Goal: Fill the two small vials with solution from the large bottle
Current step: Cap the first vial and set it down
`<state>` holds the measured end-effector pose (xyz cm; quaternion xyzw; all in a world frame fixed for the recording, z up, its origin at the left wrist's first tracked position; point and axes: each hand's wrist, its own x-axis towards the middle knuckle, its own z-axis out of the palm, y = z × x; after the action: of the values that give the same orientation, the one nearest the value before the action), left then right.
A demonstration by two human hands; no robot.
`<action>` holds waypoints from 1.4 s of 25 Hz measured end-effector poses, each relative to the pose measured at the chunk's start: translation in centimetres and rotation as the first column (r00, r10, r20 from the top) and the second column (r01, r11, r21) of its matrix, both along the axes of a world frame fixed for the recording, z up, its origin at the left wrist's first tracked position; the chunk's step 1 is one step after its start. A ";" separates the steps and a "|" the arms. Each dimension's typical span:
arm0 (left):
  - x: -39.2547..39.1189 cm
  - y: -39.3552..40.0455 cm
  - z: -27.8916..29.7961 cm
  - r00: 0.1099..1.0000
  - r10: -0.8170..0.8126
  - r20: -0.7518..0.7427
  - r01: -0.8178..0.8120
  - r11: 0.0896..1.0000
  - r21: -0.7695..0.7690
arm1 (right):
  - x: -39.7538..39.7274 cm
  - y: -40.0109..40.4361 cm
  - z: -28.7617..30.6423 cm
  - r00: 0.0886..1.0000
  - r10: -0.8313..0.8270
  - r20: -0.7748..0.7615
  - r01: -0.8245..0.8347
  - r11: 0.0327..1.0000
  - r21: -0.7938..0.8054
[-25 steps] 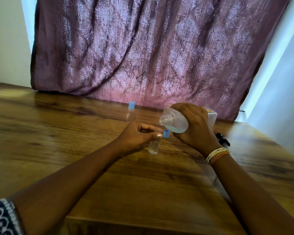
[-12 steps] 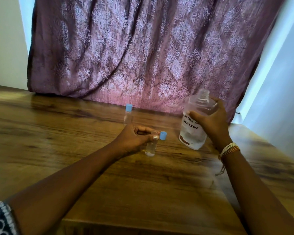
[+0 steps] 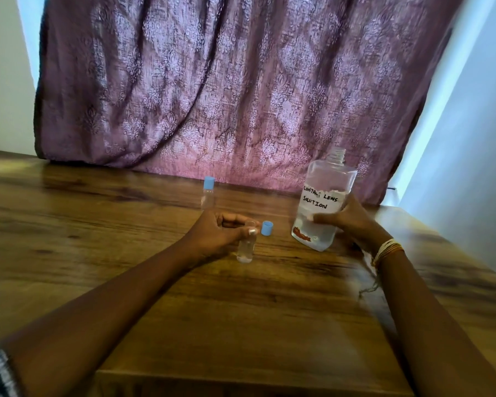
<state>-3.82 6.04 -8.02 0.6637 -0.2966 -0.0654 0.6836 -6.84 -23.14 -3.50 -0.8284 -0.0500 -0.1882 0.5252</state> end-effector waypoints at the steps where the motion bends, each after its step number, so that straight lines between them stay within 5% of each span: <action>1: 0.0 0.0 0.0 1.000 -0.001 -0.006 0.001 1.000 -0.002 | 0.1 -0.5 -0.3 0.999 0.010 -0.036 -0.012 0.998 -0.067; 8: -0.3 -0.1 0.2 1.000 0.001 -0.027 -0.002 1.000 -0.006 | 0.8 0.0 -1.7 0.968 -0.248 -0.028 0.244 0.963 -0.118; 12: -0.2 -0.1 0.2 0.999 0.009 -0.037 -0.009 1.000 -0.004 | -0.2 -0.2 -0.9 0.958 -0.212 -0.194 0.152 0.946 -0.285; 15: -0.3 -0.1 0.3 1.000 -0.001 -0.031 0.001 1.000 -0.004 | -1.0 0.1 0.5 0.863 -0.339 -0.375 0.067 0.812 -0.579; 18: -0.2 -0.1 0.3 0.999 0.003 -0.033 -0.003 1.000 -0.009 | -0.9 2.9 0.3 0.811 -0.335 -0.479 0.002 0.821 -0.571; 20: -0.2 -0.1 0.3 0.999 0.000 -0.032 0.000 1.000 -0.005 | -0.3 5.7 -0.7 0.877 -0.294 -0.379 0.029 0.821 -0.570; 24: -0.2 -0.1 0.4 1.000 0.010 -0.019 -0.010 1.000 0.001 | 0.8 9.1 -2.4 0.978 -0.195 0.080 0.199 0.733 -0.650; 28: -0.2 -0.1 0.4 0.999 0.021 0.034 -0.022 0.999 0.023 | 1.6 9.6 -3.8 0.995 0.026 -0.094 -0.092 0.592 -0.801; 30: 0.0 -0.1 0.3 0.999 0.021 0.028 -0.022 0.999 0.023 | 1.7 9.7 -4.0 0.997 0.024 -0.067 -0.070 0.545 -0.835; 35: 0.1 -0.2 0.2 1.000 0.024 0.013 -0.024 1.000 0.005 | 0.8 10.0 -2.0 0.994 0.084 0.069 -0.038 0.866 -0.499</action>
<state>-3.70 5.82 -7.80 0.6694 -0.2930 -0.0538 0.6806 -6.04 -13.15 -5.52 -0.9244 -0.1459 -0.1886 0.2977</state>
